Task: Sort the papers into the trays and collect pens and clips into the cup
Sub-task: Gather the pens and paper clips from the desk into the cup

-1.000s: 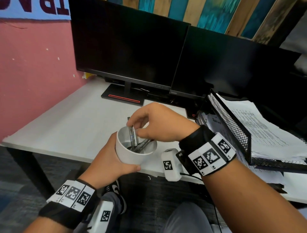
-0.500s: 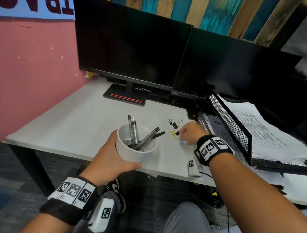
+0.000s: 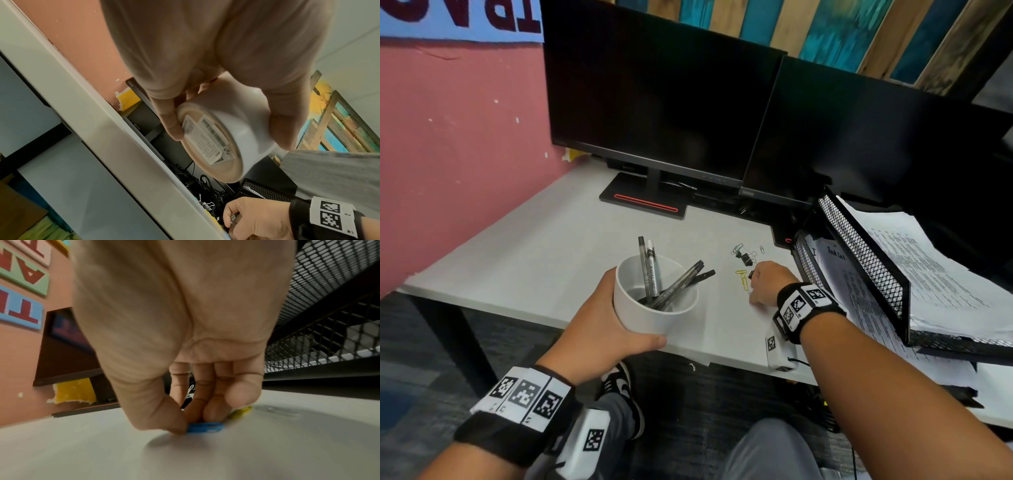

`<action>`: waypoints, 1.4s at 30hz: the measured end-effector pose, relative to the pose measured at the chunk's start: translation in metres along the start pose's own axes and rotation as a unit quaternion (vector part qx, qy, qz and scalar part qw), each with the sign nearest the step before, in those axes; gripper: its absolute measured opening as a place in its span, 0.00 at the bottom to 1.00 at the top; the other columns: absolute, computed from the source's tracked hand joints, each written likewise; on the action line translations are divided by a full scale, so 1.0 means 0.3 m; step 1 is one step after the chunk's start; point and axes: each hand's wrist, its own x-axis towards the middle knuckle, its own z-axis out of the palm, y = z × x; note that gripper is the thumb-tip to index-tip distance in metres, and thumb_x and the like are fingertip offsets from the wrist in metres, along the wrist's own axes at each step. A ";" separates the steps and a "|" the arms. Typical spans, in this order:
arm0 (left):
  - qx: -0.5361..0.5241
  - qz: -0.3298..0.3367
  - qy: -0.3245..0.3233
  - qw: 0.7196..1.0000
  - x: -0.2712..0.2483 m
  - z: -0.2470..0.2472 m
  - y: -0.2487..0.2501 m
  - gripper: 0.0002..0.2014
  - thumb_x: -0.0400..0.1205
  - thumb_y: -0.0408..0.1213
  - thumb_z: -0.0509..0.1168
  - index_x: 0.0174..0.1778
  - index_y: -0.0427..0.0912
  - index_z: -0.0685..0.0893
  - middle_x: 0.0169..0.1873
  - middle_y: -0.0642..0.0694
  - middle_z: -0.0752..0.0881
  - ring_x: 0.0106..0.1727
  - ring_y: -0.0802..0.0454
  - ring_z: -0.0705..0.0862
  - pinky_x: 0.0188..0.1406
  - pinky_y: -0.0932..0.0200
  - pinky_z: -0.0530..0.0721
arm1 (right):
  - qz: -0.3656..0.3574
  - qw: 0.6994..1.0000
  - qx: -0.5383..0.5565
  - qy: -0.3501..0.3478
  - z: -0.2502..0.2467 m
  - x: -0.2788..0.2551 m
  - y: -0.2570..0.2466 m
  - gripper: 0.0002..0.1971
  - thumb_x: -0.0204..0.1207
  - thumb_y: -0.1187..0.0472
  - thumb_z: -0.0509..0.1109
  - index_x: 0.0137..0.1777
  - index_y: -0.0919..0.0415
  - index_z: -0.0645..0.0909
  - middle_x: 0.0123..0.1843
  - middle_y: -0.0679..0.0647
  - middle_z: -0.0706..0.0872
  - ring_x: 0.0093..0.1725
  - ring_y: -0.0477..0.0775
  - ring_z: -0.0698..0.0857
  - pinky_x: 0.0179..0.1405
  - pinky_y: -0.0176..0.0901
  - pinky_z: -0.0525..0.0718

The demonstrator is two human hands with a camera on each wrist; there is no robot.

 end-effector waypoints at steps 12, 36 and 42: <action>-0.001 0.008 0.008 1.000 0.000 -0.039 -0.010 0.49 0.59 0.43 0.90 0.74 0.63 0.74 0.64 0.62 0.88 0.63 0.65 0.87 0.58 0.60 0.84 | -0.021 1.000 -0.012 -0.004 -0.071 0.016 -0.008 0.02 0.75 0.64 0.73 0.44 0.61 0.82 0.45 0.59 0.88 0.41 0.58 0.84 0.45 0.47 0.89; -0.005 0.008 0.027 1.000 -0.003 -0.053 -0.023 0.49 0.58 0.41 0.92 0.72 0.64 0.74 0.62 0.65 0.87 0.62 0.67 0.87 0.54 0.65 0.82 | 0.010 0.995 0.098 -0.008 -0.061 0.016 -0.003 0.14 0.83 0.66 0.68 0.34 0.58 0.74 0.32 0.50 0.77 0.38 0.57 0.83 0.40 0.38 0.80; -0.003 0.007 0.026 1.000 -0.002 -0.054 -0.028 0.49 0.58 0.42 0.91 0.73 0.64 0.74 0.64 0.63 0.87 0.63 0.66 0.87 0.58 0.60 0.83 | 0.039 0.994 0.079 0.070 0.008 0.051 -0.035 0.15 0.77 0.55 0.76 0.35 0.60 0.75 0.33 0.53 0.81 0.30 0.50 0.80 0.24 0.38 0.73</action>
